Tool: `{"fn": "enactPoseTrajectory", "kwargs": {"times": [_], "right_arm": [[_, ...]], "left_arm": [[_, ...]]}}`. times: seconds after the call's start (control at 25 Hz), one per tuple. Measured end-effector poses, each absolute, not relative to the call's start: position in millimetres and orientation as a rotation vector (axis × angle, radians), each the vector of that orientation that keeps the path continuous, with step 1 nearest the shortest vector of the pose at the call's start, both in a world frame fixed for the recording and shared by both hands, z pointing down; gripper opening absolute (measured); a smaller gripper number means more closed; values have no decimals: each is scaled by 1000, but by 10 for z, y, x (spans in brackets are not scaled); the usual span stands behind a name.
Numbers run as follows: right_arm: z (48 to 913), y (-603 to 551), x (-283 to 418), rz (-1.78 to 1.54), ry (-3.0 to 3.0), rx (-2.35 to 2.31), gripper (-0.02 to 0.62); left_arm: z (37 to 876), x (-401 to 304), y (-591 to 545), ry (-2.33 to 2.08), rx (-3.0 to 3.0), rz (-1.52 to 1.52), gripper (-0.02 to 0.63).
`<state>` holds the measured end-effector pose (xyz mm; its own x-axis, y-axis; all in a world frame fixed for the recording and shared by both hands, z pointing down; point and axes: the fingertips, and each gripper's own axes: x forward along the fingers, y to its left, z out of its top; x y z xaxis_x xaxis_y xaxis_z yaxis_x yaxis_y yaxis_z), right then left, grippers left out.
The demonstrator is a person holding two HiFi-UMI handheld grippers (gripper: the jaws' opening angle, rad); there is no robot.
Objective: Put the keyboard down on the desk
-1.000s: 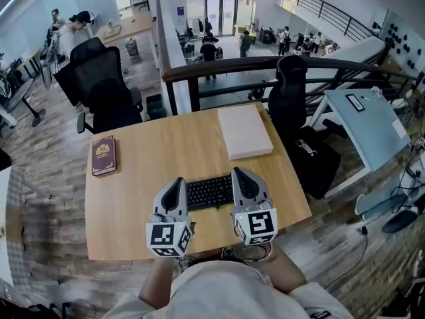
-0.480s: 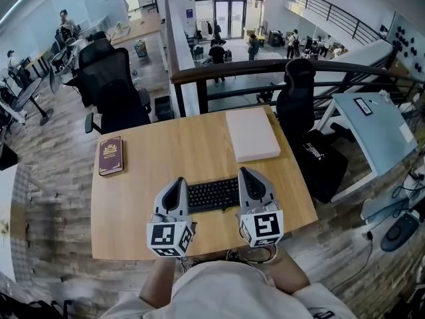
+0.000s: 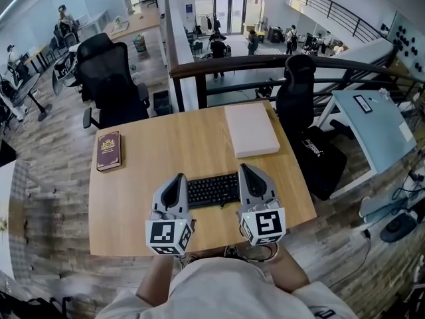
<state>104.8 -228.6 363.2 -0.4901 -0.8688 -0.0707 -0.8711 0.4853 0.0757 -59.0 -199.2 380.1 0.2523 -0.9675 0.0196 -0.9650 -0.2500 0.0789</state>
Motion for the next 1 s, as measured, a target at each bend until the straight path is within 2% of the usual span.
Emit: {"fn": "enactPoseTrajectory", "kwargs": {"times": [1.0], "right_arm": [[3698, -2265, 1239, 129, 2670, -1625, 3]], "left_arm": [[3900, -502, -1998, -1832, 2432, -35, 11]]}}
